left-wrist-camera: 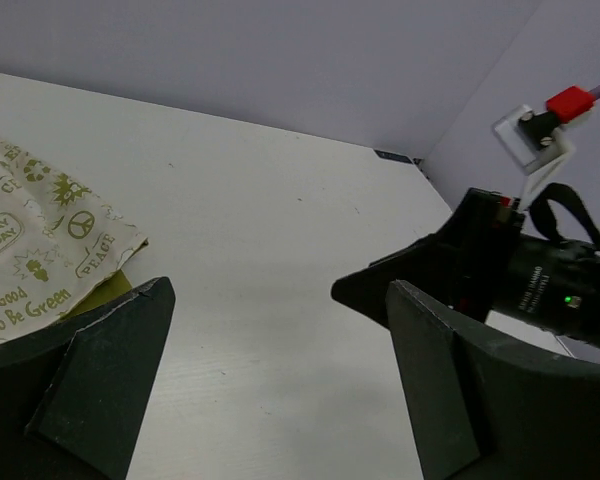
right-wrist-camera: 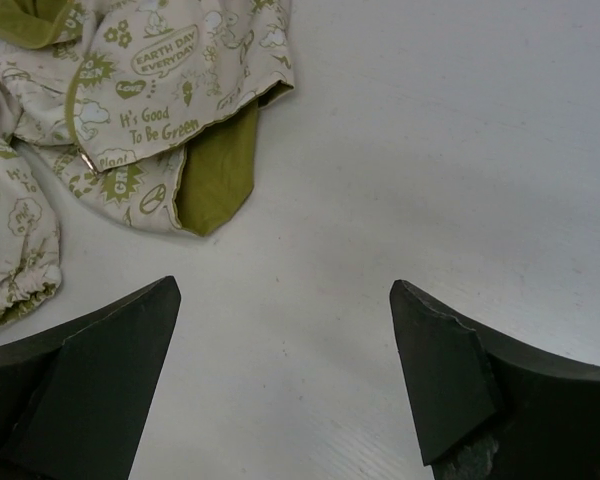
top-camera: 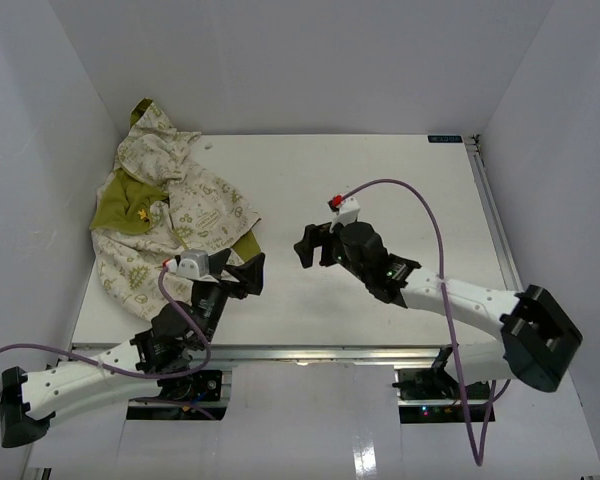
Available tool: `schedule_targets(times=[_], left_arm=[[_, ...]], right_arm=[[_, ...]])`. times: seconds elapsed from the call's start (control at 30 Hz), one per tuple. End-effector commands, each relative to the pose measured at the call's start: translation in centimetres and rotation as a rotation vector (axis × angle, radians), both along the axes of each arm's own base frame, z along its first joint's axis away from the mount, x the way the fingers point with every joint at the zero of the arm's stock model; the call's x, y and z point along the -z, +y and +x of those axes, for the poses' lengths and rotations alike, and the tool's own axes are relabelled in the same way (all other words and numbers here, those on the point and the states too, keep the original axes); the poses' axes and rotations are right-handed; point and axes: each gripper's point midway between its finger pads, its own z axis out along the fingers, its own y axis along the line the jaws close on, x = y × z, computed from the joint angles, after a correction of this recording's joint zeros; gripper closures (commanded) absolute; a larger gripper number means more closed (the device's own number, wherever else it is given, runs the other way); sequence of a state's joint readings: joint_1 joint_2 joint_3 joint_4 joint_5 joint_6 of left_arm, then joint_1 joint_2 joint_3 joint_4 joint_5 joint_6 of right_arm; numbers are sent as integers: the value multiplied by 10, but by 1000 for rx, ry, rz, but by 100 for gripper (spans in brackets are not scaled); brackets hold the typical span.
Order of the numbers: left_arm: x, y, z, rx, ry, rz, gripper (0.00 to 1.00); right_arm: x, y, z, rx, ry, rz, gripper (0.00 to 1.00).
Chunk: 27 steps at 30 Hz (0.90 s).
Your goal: Zip up the jacket
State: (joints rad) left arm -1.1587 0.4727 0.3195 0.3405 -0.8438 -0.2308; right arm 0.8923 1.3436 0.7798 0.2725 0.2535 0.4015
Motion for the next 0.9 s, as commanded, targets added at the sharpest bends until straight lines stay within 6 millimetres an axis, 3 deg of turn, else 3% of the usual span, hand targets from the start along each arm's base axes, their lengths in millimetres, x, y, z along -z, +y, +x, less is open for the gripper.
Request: schedule_targets(times=[0.0,0.07,0.13,0.2,0.37,0.4,0.63,0.83,0.87], left_arm=[[4,20,-1,-61,15,-58,3],[5,28,-1,-86,12,-84,3],[6,32,-1,-104,18,-96,3],[6,33,-1,-110,22,-96,4],[10,34,1,-134,45,-94,4],[10,34,1,-131,46,-94,4],[15,31,3,-139,53,-74,5],[17,32,4,-145,53,-69,6],[17,31,4,-142,50,-67,6]], right_arm=[[-14,46,24,-125,18,127,5],[-13,67,38,-166,-6,126,4],[11,81,53,-177,35,82,4],[4,98,65,-212,26,87,4],[51,130,88,-273,71,37,3],[45,137,96,-272,56,48,3],[90,158,123,-256,114,23,2],[104,177,136,-273,123,37,0],[101,181,134,-294,115,64,8]])
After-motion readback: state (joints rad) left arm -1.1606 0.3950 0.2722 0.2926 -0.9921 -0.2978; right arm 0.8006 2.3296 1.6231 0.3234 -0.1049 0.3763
